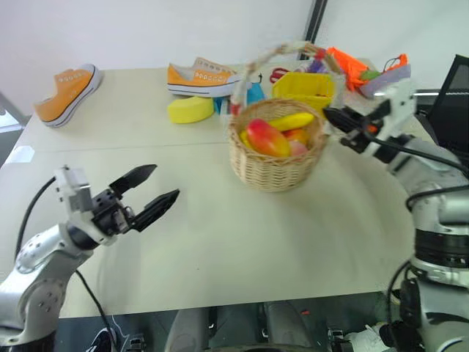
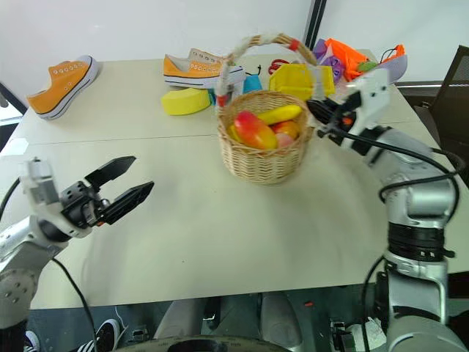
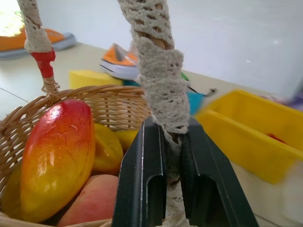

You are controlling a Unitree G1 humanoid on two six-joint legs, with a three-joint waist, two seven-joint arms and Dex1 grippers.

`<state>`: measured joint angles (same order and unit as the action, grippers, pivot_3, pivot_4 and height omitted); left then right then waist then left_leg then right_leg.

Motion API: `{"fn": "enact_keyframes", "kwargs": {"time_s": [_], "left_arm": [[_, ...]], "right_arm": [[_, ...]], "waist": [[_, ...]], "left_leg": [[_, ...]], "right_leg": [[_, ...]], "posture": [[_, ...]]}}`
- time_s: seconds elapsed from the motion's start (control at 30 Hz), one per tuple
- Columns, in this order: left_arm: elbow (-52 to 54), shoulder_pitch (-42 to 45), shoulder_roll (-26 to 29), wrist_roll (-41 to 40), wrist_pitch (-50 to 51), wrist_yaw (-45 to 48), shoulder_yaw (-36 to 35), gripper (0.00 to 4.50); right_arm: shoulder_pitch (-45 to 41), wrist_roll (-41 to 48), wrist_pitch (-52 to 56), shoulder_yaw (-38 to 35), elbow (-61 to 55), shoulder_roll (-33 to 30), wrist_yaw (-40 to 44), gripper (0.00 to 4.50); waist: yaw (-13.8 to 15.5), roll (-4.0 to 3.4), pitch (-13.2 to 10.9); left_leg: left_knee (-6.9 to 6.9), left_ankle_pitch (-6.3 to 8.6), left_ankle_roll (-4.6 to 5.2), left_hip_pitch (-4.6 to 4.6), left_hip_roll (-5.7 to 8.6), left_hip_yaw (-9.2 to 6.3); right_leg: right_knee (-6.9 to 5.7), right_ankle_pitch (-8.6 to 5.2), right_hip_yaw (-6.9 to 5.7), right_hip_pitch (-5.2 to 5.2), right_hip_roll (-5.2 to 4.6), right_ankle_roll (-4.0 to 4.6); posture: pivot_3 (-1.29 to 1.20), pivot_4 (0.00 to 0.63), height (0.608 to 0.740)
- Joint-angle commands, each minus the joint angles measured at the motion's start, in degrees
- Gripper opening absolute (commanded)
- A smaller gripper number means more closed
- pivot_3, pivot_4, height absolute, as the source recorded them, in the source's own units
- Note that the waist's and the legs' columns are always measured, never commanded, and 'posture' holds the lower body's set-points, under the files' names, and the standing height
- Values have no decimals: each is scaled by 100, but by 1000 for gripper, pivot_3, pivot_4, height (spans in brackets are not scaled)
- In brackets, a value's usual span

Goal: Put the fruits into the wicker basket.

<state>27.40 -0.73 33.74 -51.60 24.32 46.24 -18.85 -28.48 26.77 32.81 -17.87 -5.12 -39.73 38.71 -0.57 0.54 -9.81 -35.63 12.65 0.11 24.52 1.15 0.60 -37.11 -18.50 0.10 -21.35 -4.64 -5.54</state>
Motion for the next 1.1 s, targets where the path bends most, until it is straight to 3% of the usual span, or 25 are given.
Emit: {"fn": "enact_keyframes", "kwargs": {"time_s": [0.03, 0.3, 0.53, 0.67, 0.83, 1.0, 1.1], "left_arm": [[-315, 455, -7, 167, -52, 293, 382, 4500], [-698, 957, -64, 360, -54, 618, 796, 4500], [-869, 1078, -81, 442, -52, 762, 842, 4500], [-859, 1053, -133, 478, -52, 751, 848, 4500], [-862, 1025, -179, 501, -53, 719, 833, 4500], [-878, 1004, -235, 558, -90, 713, 849, 4500], [-918, 987, -249, 591, -109, 740, 822, 4500]], "right_arm": [[304, 177, -244, -772, -72, -362, 172, 18], [1004, 164, -558, -1374, -27, -211, -216, 18], [1203, -45, -1017, -1205, -71, 89, -567, 18], [1268, 31, -958, -1150, -116, 210, -645, 1719], [1191, -14, -944, -1144, -55, 148, -766, 4452], [1246, -56, -982, -1156, -79, 157, -855, 4487], [1644, 222, -841, -1410, -653, 298, -912, 4487]], "waist": [[5, -1, -1], [-35, -5, -2], [-12, -6, -3], [-15, -6, -3], [-12, -6, -3], [-11, -6, -3], [13, -6, -3]], "left_leg": [[-1, 0, 0, 0, 0, 1], [-5, -1, 3, -5, -7, 16], [-36, 3, 11, -3, -7, 16], [-43, 4, 11, -5, -7, 16], [-43, 4, 11, -5, -7, 16], [-43, 4, 11, -5, -7, 16], [-43, 4, 11, -4, -7, 16]], "right_leg": [[1, 1, -1, 0, 0, -2], [-11, 4, 0, 1, 8, -9], [-14, 6, -1, 14, 8, -13], [-17, 6, 0, 18, 7, -15], [-19, 7, 0, 16, 6, -15], [-19, 7, 0, 17, 6, -15], [-19, 7, 0, 17, 6, -15]], "posture": [[0, 150, 740], [0, 150, 740], [0, 150, 740], [0, 150, 740], [0, 150, 740], [0, 150, 740], [0, 150, 740]]}}
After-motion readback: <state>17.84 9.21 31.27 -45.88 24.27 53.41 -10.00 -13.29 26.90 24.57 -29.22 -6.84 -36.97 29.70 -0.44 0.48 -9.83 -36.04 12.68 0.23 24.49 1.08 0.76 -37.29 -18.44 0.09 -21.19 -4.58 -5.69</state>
